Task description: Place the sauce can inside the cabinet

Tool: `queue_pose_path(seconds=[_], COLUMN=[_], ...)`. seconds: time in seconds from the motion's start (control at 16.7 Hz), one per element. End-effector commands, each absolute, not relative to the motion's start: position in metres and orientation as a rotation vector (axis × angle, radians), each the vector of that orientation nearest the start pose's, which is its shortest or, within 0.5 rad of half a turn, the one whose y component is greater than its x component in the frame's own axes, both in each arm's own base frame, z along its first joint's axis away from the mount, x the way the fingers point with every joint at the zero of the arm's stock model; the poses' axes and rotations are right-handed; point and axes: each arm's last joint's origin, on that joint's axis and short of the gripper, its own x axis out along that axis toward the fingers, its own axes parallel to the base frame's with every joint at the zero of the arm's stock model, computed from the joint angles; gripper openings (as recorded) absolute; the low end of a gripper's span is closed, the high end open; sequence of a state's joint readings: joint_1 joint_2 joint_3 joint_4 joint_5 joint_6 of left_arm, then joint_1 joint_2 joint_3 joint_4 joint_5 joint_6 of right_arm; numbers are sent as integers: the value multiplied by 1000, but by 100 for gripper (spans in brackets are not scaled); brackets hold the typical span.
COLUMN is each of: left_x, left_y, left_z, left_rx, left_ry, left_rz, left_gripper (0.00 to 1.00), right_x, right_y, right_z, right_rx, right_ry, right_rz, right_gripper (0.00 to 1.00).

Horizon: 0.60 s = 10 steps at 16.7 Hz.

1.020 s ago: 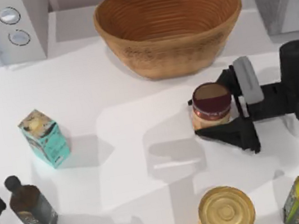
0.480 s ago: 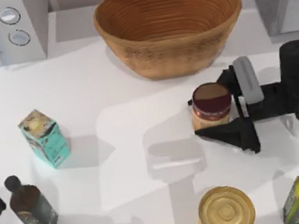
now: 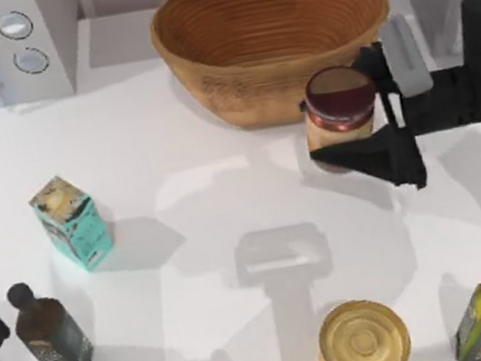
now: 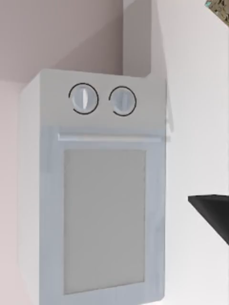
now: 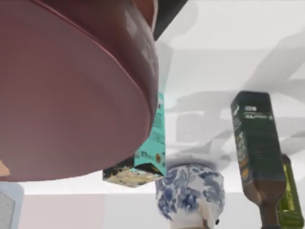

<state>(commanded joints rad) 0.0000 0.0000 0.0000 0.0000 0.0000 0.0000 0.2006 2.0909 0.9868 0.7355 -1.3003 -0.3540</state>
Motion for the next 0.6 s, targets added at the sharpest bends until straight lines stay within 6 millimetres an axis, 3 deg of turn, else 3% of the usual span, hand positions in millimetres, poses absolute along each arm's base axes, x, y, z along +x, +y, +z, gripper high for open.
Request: queue_pose_path(seconds=[0.18,0.3,0.6], left_x=[106,106,106], left_y=[-1,-1,-1], left_z=[160,160,160], left_rx=[0,0,0], left_ry=[0,0,0], left_rz=[0,0,0], left_gripper=[100,100,100], right_x=[371,367,367], right_y=[110,111,110], right_z=[151,167,168], right_rx=[-82,-80,-76], right_ry=[78,77,80], right_rz=[1547,1554,1553], right_gripper=[0,0,0])
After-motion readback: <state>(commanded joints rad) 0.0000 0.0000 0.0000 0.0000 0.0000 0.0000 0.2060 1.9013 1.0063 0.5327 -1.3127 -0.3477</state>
